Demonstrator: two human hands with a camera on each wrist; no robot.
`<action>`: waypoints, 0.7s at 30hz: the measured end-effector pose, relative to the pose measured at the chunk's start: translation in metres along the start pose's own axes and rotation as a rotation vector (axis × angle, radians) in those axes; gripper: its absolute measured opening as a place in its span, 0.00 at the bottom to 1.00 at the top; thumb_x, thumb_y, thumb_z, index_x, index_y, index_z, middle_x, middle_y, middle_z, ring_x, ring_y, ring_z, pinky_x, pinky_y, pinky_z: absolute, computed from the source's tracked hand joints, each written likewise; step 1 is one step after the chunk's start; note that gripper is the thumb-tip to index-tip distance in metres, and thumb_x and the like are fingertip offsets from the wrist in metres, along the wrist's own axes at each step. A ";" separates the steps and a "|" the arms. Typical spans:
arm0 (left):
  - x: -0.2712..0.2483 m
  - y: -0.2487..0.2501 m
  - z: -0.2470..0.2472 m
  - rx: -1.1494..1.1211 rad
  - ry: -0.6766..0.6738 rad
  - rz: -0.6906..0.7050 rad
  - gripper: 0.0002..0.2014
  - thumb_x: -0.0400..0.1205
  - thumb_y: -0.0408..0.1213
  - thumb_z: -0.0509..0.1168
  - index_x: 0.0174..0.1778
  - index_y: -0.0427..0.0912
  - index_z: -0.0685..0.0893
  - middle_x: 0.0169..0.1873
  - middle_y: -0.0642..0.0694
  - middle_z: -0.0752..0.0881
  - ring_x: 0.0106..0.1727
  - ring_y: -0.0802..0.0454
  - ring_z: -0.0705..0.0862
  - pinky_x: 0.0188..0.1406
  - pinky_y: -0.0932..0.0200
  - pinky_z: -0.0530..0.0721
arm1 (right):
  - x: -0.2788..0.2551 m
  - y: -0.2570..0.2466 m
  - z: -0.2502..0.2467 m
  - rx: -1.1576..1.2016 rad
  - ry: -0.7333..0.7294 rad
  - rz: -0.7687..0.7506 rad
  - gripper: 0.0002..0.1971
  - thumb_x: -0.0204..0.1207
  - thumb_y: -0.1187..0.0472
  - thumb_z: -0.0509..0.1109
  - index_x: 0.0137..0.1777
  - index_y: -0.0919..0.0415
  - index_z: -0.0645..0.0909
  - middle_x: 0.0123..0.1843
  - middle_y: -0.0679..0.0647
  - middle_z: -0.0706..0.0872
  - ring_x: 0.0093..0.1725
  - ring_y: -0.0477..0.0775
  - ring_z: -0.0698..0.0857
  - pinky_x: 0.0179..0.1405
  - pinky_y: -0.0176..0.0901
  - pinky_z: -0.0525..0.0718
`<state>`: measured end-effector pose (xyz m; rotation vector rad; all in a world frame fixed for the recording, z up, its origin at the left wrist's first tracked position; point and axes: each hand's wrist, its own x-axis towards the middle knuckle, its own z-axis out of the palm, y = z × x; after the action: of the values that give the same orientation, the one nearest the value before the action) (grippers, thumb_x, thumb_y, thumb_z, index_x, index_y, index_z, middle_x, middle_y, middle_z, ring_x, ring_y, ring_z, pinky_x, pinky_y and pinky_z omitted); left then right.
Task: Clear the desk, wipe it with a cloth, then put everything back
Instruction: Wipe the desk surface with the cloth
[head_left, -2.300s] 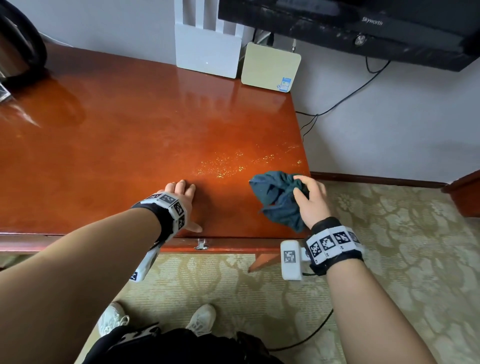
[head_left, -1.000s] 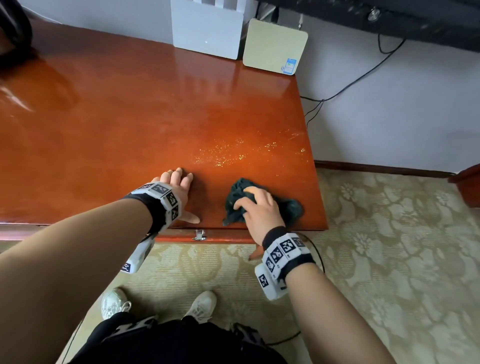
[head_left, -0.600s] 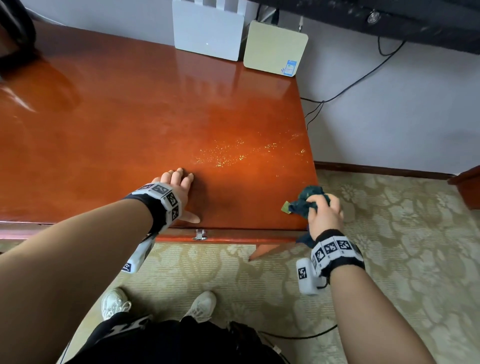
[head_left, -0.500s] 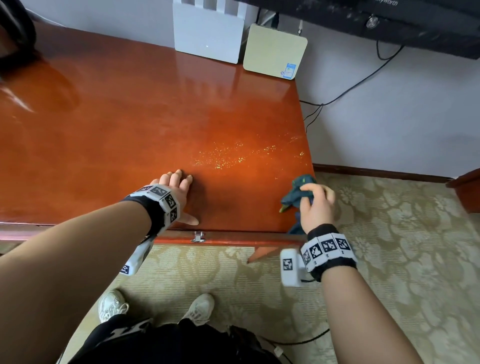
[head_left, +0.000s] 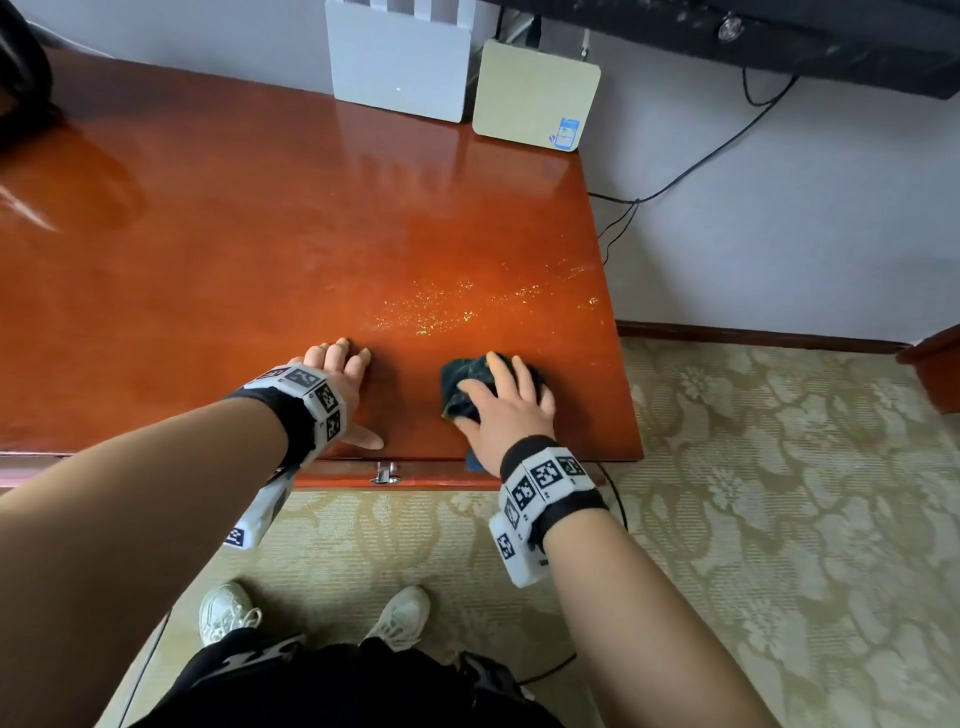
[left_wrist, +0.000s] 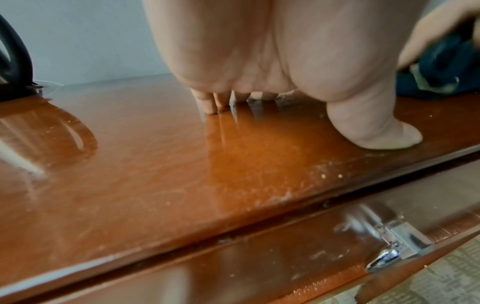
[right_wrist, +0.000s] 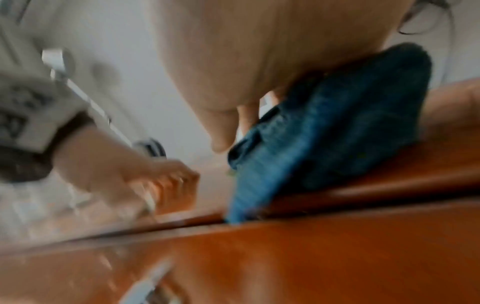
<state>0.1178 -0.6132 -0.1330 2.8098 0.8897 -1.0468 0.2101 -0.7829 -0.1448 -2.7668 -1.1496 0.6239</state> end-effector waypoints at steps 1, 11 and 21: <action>0.001 0.000 0.000 -0.001 -0.001 -0.001 0.59 0.67 0.69 0.68 0.83 0.48 0.40 0.83 0.45 0.44 0.83 0.43 0.49 0.79 0.46 0.57 | 0.000 0.010 0.005 -0.022 0.004 0.020 0.21 0.83 0.48 0.56 0.75 0.40 0.63 0.85 0.46 0.45 0.84 0.57 0.42 0.78 0.68 0.46; -0.002 0.000 -0.002 -0.015 -0.006 0.003 0.58 0.68 0.68 0.68 0.84 0.47 0.41 0.83 0.45 0.43 0.83 0.43 0.48 0.80 0.46 0.55 | -0.003 0.148 -0.022 0.331 0.179 0.587 0.22 0.82 0.61 0.59 0.76 0.52 0.68 0.77 0.64 0.67 0.71 0.69 0.73 0.68 0.56 0.75; -0.003 -0.009 0.002 -0.066 0.050 0.053 0.58 0.67 0.69 0.68 0.84 0.48 0.43 0.82 0.46 0.48 0.81 0.44 0.53 0.79 0.48 0.58 | 0.038 -0.011 -0.036 0.042 0.094 -0.185 0.24 0.83 0.58 0.58 0.78 0.45 0.63 0.82 0.51 0.57 0.78 0.63 0.59 0.76 0.53 0.64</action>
<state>0.1097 -0.6073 -0.1310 2.7999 0.8328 -0.9274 0.2413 -0.7458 -0.1225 -2.5856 -1.3345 0.4872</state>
